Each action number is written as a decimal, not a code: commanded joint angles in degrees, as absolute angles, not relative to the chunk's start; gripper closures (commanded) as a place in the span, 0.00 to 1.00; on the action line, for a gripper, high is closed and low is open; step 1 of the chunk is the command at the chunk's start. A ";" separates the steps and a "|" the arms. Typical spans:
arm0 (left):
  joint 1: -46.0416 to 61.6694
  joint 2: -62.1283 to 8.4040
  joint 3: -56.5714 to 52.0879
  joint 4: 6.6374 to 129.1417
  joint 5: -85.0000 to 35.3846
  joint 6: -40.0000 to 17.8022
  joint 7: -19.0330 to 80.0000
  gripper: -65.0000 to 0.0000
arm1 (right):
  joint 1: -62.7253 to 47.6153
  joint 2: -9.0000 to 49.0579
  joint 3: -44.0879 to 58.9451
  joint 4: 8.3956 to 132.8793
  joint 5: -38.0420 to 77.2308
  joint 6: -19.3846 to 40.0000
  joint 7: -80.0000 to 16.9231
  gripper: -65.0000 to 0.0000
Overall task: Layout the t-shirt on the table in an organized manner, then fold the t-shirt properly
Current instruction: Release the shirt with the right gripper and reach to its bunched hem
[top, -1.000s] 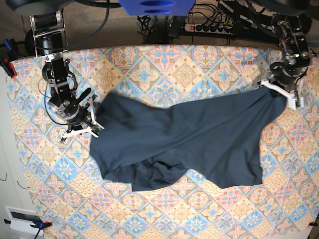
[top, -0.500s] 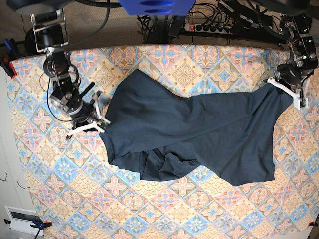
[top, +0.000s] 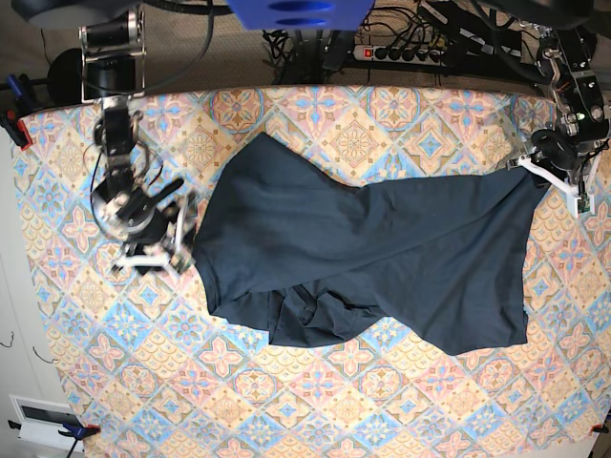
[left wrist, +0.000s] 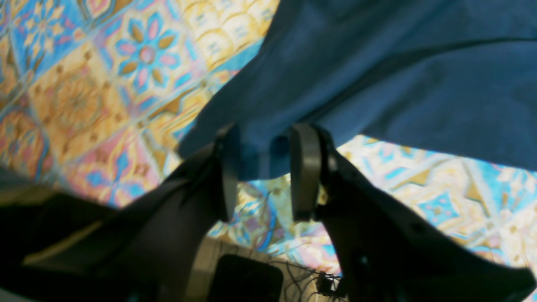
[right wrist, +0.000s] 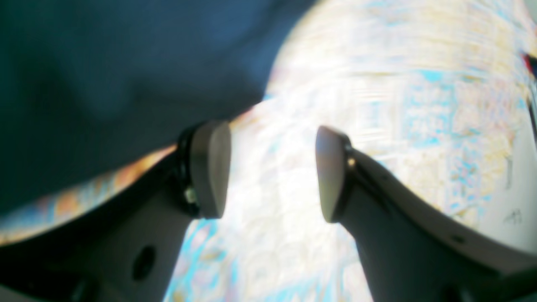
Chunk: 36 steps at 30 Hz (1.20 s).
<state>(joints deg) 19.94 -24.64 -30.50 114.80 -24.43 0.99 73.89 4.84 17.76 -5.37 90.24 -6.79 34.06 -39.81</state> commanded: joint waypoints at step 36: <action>20.09 -23.78 -30.99 115.65 -29.05 0.92 72.92 0.39 | 26.95 17.98 -13.58 65.10 21.32 33.89 -39.52 0.51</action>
<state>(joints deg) 20.16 -22.85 -30.57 114.80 -28.88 1.04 73.91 24.47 17.10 -14.04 63.77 20.23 34.17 -41.32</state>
